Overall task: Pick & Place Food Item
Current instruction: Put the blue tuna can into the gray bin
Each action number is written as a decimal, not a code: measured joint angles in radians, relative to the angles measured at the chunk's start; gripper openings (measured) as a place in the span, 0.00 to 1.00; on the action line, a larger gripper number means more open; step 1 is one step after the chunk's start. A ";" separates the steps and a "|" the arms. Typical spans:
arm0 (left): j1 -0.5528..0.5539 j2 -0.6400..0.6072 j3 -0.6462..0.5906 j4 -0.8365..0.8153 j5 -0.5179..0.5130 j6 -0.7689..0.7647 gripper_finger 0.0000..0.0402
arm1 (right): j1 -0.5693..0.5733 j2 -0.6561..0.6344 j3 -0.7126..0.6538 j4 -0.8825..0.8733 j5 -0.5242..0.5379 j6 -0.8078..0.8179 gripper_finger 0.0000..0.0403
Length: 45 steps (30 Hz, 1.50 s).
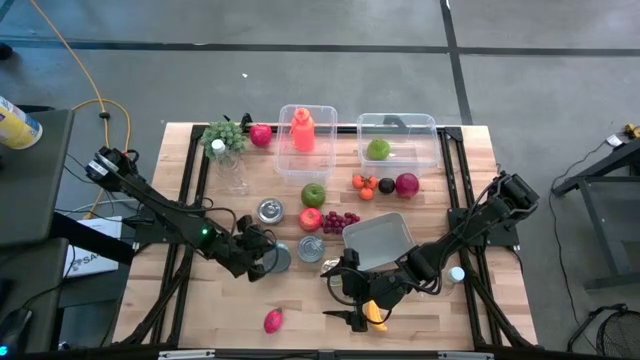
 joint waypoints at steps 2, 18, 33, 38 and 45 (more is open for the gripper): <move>0.000 0.000 0.000 0.000 0.000 0.000 0.00 | 0.000 0.000 0.000 0.000 0.000 0.000 0.98; -0.033 0.000 0.031 0.020 0.001 0.018 0.00 | 0.000 0.000 0.000 -0.005 0.000 0.000 0.98; -0.093 -0.001 0.049 0.058 0.000 0.046 0.00 | 0.000 0.000 0.000 -0.005 0.000 0.006 0.98; -0.093 -0.001 0.049 0.058 0.000 0.045 0.00 | 0.000 0.000 0.000 -0.006 0.000 0.006 0.98; -0.093 -0.001 0.049 0.118 0.001 0.103 0.00 | 0.000 0.000 0.000 -0.006 0.000 0.001 0.98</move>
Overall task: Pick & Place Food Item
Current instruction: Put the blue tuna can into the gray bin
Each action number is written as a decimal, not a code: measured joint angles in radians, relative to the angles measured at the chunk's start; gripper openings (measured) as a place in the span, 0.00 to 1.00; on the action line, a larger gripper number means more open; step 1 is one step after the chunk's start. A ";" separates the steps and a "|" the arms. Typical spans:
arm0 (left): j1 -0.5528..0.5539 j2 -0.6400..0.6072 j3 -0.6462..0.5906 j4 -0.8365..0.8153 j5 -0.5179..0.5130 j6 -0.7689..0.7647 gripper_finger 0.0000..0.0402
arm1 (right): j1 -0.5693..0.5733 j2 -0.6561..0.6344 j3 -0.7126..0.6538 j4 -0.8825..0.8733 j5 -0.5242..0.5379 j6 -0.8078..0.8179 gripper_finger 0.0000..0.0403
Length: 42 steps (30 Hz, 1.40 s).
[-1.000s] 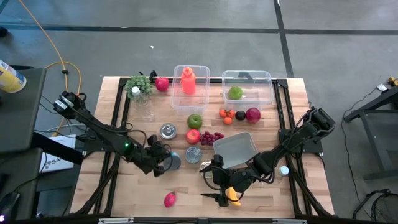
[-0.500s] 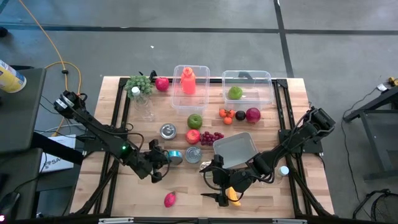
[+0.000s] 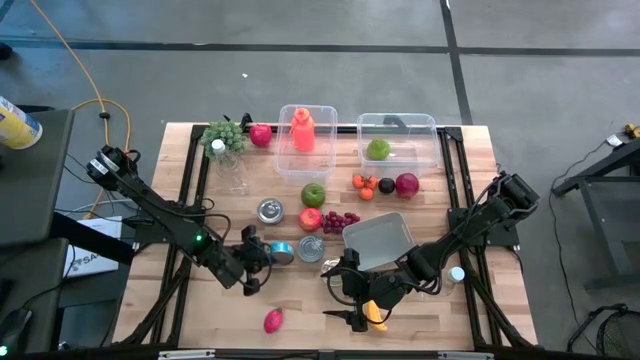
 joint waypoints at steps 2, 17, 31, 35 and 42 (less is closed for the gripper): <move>0.000 0.000 0.000 0.024 0.000 0.005 0.00 | 0.000 0.000 0.000 -0.001 0.000 0.000 0.98; 0.000 0.000 0.001 0.055 0.000 0.012 0.00 | 0.000 0.000 0.000 -0.008 0.000 0.000 0.98; -0.011 -0.007 0.003 0.104 -0.027 0.135 0.00 | 0.000 0.000 0.000 -0.007 0.000 0.000 0.98; -0.023 -0.039 0.005 0.114 -0.036 0.174 0.00 | 0.000 0.000 0.000 -0.007 0.000 0.000 0.98; -0.079 -0.128 0.005 0.115 -0.096 0.196 0.11 | 0.000 0.000 0.000 -0.007 0.000 0.000 0.98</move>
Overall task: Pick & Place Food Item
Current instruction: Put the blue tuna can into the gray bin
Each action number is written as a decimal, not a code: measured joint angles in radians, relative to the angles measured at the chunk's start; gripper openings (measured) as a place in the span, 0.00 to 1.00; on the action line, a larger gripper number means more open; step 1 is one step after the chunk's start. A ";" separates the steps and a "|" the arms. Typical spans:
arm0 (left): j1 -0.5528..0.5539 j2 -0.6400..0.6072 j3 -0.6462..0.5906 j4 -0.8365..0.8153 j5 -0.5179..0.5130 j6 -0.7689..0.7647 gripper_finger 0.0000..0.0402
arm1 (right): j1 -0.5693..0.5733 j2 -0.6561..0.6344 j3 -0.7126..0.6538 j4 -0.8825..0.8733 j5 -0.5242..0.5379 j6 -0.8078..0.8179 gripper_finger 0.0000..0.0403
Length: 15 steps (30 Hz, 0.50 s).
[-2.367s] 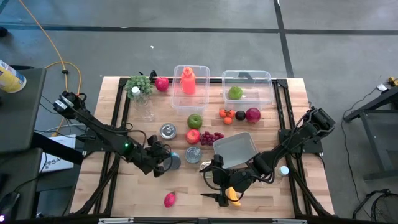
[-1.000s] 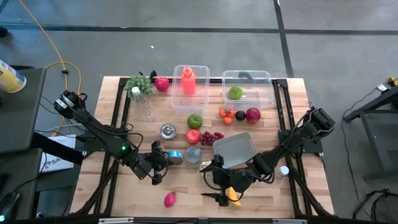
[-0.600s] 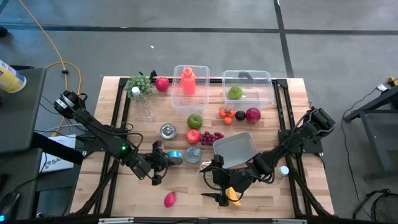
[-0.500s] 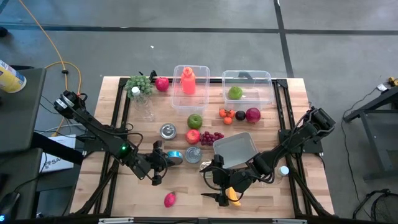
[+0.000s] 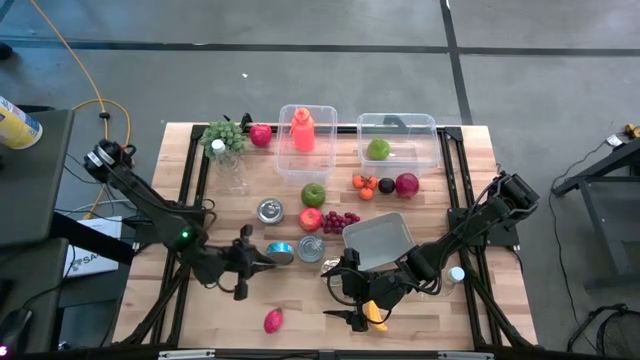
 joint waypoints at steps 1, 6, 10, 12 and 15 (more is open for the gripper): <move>-0.007 -0.011 0.000 0.000 -0.015 0.017 0.14 | 0.000 0.000 0.000 0.000 0.000 0.000 0.98; -0.044 -0.036 0.000 0.000 -0.074 0.069 0.32 | 0.000 0.000 0.000 0.000 0.000 0.000 0.98; -0.061 -0.036 0.000 -0.025 -0.086 0.076 0.43 | 0.000 0.000 0.000 0.000 0.000 0.000 0.98; -0.069 -0.036 0.000 -0.049 -0.090 0.065 0.46 | 0.000 0.000 0.000 0.000 0.000 0.000 0.98; -0.082 -0.035 0.000 -0.087 -0.109 0.050 0.47 | 0.000 0.000 0.000 -0.009 0.000 0.000 0.98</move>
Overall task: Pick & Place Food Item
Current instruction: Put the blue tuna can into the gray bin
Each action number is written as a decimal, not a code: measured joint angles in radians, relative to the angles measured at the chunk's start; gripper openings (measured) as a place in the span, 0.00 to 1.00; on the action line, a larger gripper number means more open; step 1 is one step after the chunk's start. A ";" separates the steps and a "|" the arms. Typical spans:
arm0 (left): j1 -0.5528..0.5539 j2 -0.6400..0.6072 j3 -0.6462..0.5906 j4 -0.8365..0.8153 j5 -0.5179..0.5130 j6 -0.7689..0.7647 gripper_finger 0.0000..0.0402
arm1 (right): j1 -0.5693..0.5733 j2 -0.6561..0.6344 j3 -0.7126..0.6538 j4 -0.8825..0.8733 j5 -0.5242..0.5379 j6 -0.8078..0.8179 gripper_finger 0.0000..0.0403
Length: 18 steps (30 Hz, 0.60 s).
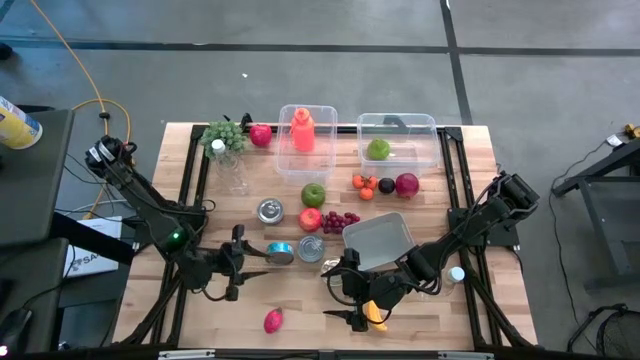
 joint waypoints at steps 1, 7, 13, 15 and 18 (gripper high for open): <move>-0.002 0.000 0.000 -0.012 -0.001 -0.006 0.47 | 0.000 0.000 0.000 -0.004 0.000 0.000 0.98; -0.007 0.000 0.000 -0.142 0.011 -0.021 0.47 | 0.000 0.000 0.000 -0.011 0.000 0.008 0.98; -0.006 0.001 0.000 -0.348 0.012 -0.143 0.47 | 0.000 0.000 0.000 -0.011 0.000 0.011 0.98; -0.001 0.001 -0.002 -0.375 0.009 -0.156 0.47 | 0.000 0.000 0.000 -0.011 0.000 0.011 0.98; 0.013 0.002 -0.006 -0.375 0.009 -0.174 0.47 | 0.000 0.000 0.000 -0.011 0.000 0.011 0.98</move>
